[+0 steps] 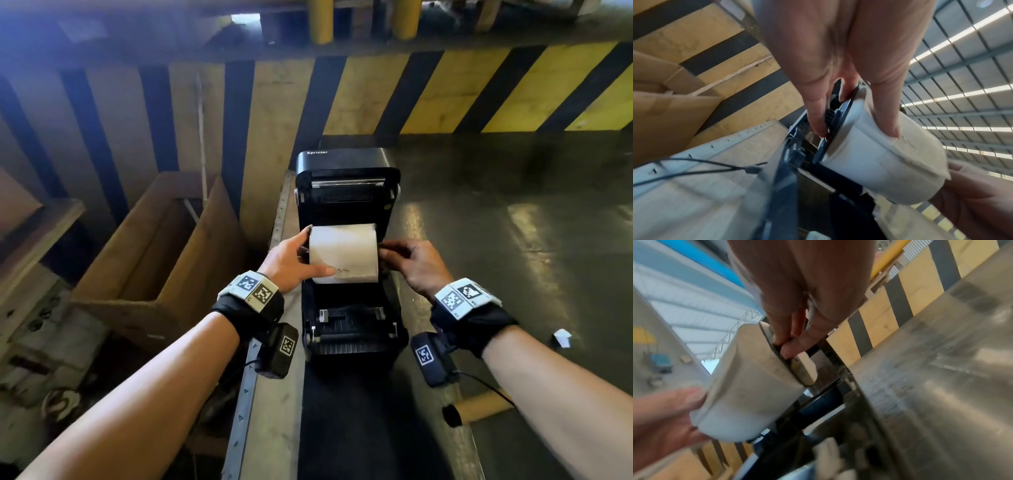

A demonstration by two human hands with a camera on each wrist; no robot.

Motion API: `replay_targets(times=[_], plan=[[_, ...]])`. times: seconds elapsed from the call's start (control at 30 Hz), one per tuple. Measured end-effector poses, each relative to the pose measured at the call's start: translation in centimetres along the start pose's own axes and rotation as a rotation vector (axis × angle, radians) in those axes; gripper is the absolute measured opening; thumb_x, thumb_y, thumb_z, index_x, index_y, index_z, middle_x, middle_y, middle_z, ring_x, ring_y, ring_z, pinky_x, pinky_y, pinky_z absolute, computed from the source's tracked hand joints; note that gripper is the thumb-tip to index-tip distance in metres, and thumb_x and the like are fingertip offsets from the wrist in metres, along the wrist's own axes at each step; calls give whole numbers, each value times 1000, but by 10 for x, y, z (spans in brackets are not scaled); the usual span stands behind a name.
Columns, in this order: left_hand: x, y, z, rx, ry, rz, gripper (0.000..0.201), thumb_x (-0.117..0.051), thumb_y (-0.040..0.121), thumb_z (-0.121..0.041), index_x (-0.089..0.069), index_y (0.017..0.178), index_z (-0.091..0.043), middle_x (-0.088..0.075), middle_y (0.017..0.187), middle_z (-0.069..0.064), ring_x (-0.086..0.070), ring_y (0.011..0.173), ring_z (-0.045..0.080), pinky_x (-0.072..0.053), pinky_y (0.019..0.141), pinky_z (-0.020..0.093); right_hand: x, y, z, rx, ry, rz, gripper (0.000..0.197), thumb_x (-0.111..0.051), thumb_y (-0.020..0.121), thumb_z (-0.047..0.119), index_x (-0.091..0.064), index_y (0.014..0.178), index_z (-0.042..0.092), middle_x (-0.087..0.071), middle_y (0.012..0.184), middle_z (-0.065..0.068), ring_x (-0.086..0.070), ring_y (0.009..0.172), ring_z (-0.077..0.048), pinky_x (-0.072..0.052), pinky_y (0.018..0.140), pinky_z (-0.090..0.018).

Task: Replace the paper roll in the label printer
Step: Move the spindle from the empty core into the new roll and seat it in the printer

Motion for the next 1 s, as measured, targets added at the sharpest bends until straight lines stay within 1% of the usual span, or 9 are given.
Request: replay_targets(times=[0.1,0.2,0.33,0.47,0.6,0.67,0.77,0.9,1.0], plan=[[-1,2,2,-8,133,-18,99,-80,68,-37,-23,149,-29,-61,127,4,-58,114,19,-46,103,38,5,8,-6,34,-326,130,31,-66,80,25,-68,109,16,-73,105,-7,-68,93,-20,-53,91,-39],[-5,3,6,-5,208,-45,99,-79,70,-40,-20,149,-30,-61,127,5,-56,118,22,-43,102,35,7,12,-2,60,-459,188,29,-66,81,23,-68,109,14,-72,106,-7,-67,98,-20,-50,90,-33],[-12,6,13,11,290,-81,100,-78,68,-47,-21,149,-32,-61,128,5,-56,118,24,-44,104,41,4,18,-2,135,-626,249,26,-64,83,19,-68,107,10,-71,107,-11,-64,100,-26,-38,79,-20],[-25,6,20,28,290,-125,98,-78,68,-47,-25,148,-29,-60,129,6,-54,121,27,-43,104,47,1,21,-6,157,-675,257,26,-62,84,17,-68,108,7,-69,108,-15,-63,101,-30,-34,77,-17],[-34,5,21,34,284,-165,95,-78,69,-44,-28,147,-26,-61,129,7,-54,120,27,-43,104,43,-1,21,-11,163,-680,242,27,-62,84,15,-67,109,5,-68,108,-17,-62,101,-32,-26,69,-11],[-36,3,22,42,307,-184,92,-77,70,-44,-29,146,-25,-61,128,7,-54,119,26,-45,101,39,-1,21,-13,163,-681,233,28,-62,84,16,-67,110,5,-67,107,-19,-62,98,-33,-26,70,-13],[-38,1,22,42,352,-187,88,-75,70,-47,-30,144,-26,-62,125,5,-55,116,26,-45,100,40,-5,17,-14,173,-695,203,27,-64,83,16,-69,107,5,-66,104,-21,-61,96,-35,-28,73,-18],[-38,3,19,75,418,-148,88,-73,72,-47,-28,144,-26,-62,123,7,-54,117,28,-42,103,45,-10,12,-13,164,-697,137,25,-64,81,15,-71,104,6,-64,100,-24,-61,92,-37,-28,70,-21],[-38,1,13,84,468,-124,84,-71,76,-45,-27,144,-24,-60,125,7,-51,120,27,-37,105,43,-12,9,-10,160,-684,132,23,-62,81,11,-72,100,3,-64,97,-26,-61,90,-39,-28,68,-21]])
Point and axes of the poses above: each hand's wrist, its own y-axis towards the middle knuckle, its own x-axis out of the back of the hand, z = x × y, the point moved 2 cm from there along y, towards the middle knuckle
